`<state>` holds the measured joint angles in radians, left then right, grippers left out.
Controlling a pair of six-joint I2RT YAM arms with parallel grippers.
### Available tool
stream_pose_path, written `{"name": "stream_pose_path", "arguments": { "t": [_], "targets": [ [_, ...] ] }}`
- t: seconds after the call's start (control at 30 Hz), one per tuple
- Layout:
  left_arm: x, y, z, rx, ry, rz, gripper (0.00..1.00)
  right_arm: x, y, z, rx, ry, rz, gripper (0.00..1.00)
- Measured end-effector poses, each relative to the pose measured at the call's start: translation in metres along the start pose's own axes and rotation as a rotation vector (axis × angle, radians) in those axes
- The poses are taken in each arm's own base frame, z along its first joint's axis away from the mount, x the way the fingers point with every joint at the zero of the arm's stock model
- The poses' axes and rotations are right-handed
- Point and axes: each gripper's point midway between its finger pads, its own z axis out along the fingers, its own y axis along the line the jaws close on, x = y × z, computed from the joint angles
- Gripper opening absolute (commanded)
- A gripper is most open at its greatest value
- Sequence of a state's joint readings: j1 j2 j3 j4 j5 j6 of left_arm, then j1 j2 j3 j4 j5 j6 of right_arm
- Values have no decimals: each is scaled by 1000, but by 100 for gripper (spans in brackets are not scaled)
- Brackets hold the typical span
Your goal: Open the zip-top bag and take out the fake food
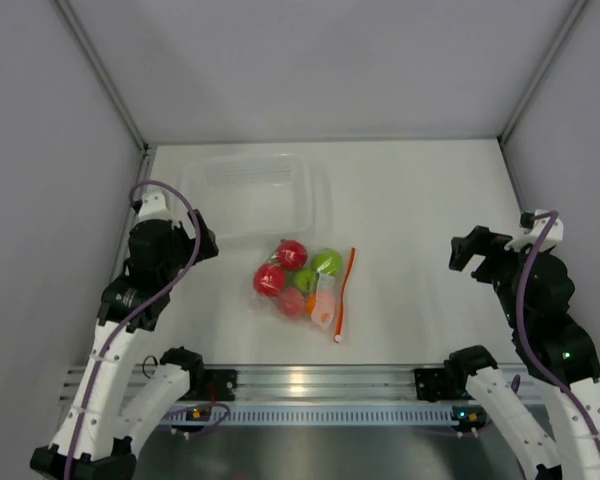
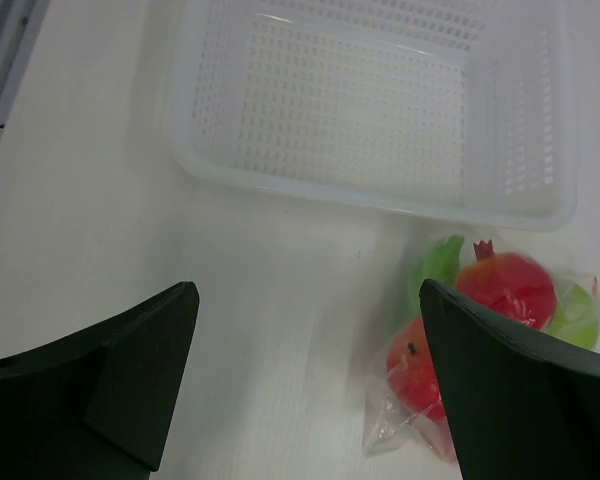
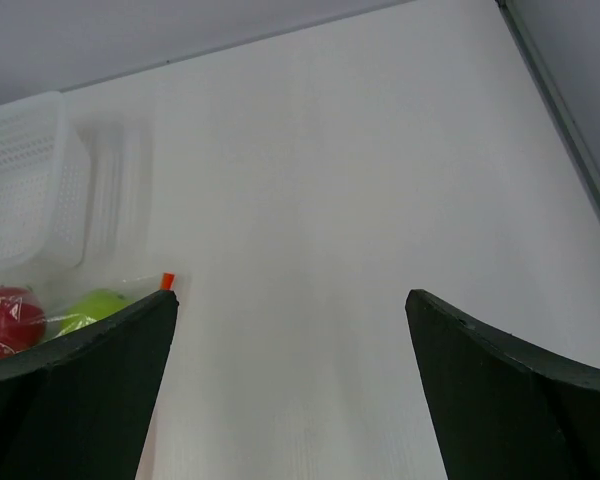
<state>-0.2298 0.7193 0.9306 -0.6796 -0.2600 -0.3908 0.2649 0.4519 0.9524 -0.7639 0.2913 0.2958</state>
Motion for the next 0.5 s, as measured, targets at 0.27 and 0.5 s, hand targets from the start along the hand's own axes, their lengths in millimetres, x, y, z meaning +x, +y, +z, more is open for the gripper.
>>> {"name": "stream_pose_path", "arguments": {
  "t": [0.27,0.5],
  "targets": [
    [23,-33,19,99,142,66,98,2,2,2,-6,13,-3,99],
    [41,-77,33,126,225,186,98,23,17,16,-73,111,-18,99]
  ]
}}
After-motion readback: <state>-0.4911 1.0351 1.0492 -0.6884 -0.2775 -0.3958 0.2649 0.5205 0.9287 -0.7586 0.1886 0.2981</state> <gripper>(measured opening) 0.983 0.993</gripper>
